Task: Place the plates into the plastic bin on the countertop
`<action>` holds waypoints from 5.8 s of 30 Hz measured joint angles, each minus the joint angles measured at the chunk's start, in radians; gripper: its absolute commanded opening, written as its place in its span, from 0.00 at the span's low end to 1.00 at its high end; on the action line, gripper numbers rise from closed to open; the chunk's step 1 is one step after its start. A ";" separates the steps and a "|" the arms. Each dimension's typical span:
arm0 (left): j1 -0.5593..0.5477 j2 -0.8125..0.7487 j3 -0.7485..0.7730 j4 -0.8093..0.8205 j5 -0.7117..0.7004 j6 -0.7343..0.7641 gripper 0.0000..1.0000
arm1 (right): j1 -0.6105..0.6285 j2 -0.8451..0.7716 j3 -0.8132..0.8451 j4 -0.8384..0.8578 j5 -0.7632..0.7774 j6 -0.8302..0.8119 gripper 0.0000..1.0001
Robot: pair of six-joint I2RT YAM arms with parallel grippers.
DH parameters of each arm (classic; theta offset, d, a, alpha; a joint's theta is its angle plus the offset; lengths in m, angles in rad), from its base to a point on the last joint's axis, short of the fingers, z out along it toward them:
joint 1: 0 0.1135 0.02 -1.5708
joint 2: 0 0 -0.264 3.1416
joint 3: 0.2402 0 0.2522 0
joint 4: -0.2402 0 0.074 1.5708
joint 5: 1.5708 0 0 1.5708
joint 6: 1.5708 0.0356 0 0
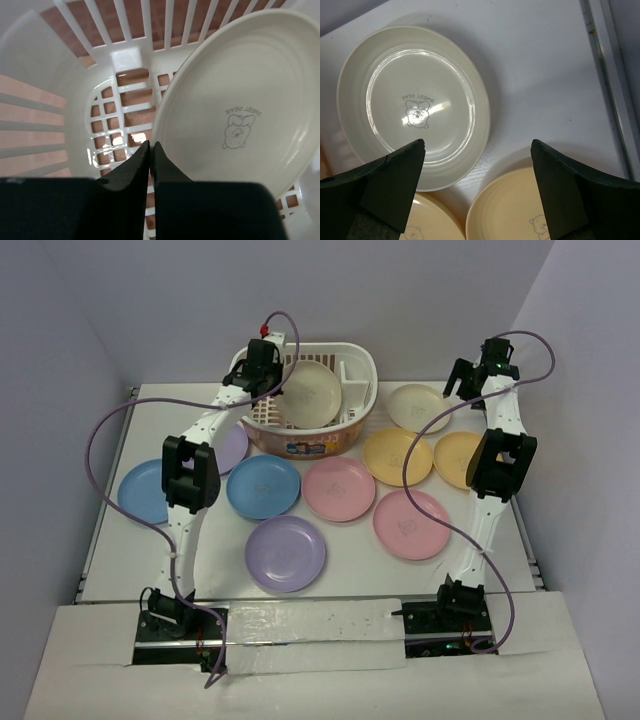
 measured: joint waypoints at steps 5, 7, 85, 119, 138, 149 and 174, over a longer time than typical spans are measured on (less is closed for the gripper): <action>0.000 0.025 0.024 -0.037 0.028 -0.016 0.67 | 0.000 0.011 0.026 0.016 0.000 0.022 0.82; 0.000 0.026 0.022 -0.046 0.038 -0.025 0.83 | 0.000 0.021 0.040 0.025 0.005 0.029 0.77; 0.247 -0.526 -0.403 -0.142 0.041 -0.216 0.99 | 0.026 -0.379 -0.096 0.133 -0.207 0.346 0.00; 0.446 -0.766 -0.721 -0.091 0.051 -0.207 0.99 | 0.610 0.017 0.130 0.191 0.182 0.015 0.85; 0.612 -0.206 -0.411 -0.129 0.289 -0.021 0.87 | 0.615 -0.234 -0.123 0.187 0.051 -0.008 1.00; 0.607 -0.092 -0.342 -0.154 0.404 0.058 0.64 | 0.617 -0.651 -0.574 0.162 -0.147 -0.136 1.00; 0.610 -0.104 -0.323 -0.239 0.496 0.083 0.00 | 0.805 -0.754 -1.187 0.172 -0.279 -0.159 0.95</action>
